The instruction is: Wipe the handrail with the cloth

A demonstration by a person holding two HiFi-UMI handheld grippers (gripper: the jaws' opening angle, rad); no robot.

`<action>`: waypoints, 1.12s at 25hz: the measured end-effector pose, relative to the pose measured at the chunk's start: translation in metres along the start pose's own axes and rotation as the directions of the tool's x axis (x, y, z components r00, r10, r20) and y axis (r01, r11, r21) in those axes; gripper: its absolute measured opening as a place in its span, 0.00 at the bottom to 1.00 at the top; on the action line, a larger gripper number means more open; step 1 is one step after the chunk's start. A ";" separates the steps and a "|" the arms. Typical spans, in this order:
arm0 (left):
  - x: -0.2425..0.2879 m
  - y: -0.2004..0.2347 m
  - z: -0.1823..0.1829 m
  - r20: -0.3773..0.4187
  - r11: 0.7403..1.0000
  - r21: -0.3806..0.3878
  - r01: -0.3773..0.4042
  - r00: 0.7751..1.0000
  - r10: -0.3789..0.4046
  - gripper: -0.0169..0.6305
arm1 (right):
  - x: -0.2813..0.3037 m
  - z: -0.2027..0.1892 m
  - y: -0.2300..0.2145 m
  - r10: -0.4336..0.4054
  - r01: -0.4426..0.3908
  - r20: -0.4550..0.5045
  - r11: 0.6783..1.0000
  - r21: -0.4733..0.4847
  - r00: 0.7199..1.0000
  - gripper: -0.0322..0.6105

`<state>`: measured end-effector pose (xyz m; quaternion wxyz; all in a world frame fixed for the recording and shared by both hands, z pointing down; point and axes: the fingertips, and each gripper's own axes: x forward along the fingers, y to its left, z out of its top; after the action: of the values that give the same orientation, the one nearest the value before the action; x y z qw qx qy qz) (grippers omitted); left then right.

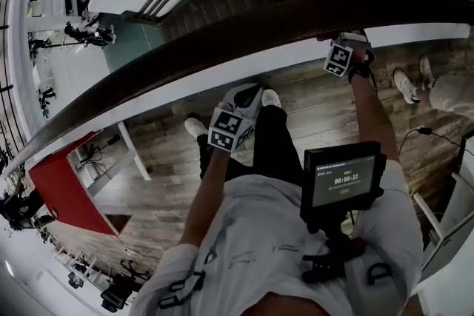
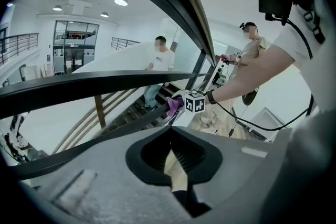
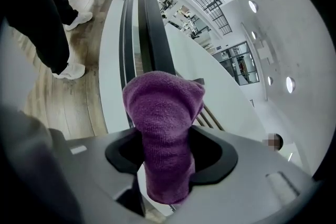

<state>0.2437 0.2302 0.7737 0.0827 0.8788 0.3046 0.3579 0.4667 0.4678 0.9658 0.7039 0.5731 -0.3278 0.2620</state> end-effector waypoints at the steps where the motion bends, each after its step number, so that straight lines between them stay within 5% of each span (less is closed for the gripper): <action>1: 0.000 0.000 -0.001 -0.002 1.000 0.003 0.000 1.000 0.000 0.03 | 0.002 -0.010 -0.001 0.005 -0.005 -0.015 1.000 -0.002 1.000 0.38; 12: -0.009 -0.021 -0.020 -0.037 1.000 -0.007 -0.009 0.999 0.009 0.03 | 0.016 -0.091 -0.016 0.003 -0.014 -0.153 0.997 -0.071 0.988 0.38; 14: -0.010 -0.022 -0.027 -0.043 1.000 -0.016 -0.013 0.999 0.013 0.03 | 0.019 -0.096 -0.018 0.010 -0.016 -0.185 0.999 -0.031 0.983 0.38; 16: -0.007 -0.020 -0.024 -0.040 1.000 -0.023 -0.009 0.999 0.009 0.03 | 0.023 -0.104 -0.016 0.049 -0.022 -0.215 0.992 0.125 0.975 0.29; 17: -0.007 -0.019 -0.022 -0.035 1.000 -0.024 -0.005 0.999 0.004 0.03 | 0.022 -0.105 -0.009 0.099 -0.046 -0.212 0.970 0.240 0.972 0.21; 20: -0.029 -0.028 -0.015 -0.010 1.000 -0.022 0.022 1.000 -0.022 0.03 | -0.023 -0.073 0.044 0.258 -0.165 -0.124 0.851 0.498 0.958 0.20; 25: -0.095 -0.087 0.001 0.083 0.994 0.073 0.079 0.993 -0.085 0.03 | -0.210 0.033 0.220 0.439 -0.409 0.098 0.701 0.584 0.893 0.20; 28: -0.152 -0.093 -0.019 0.138 0.991 0.126 0.046 0.988 -0.063 0.03 | -0.303 0.112 0.279 0.377 -0.432 0.238 0.597 0.676 0.895 0.20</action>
<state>0.1017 0.2127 0.6653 0.0598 0.8968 0.3433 0.2727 0.0447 0.4176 0.9265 0.3355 0.7194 -0.3458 0.5003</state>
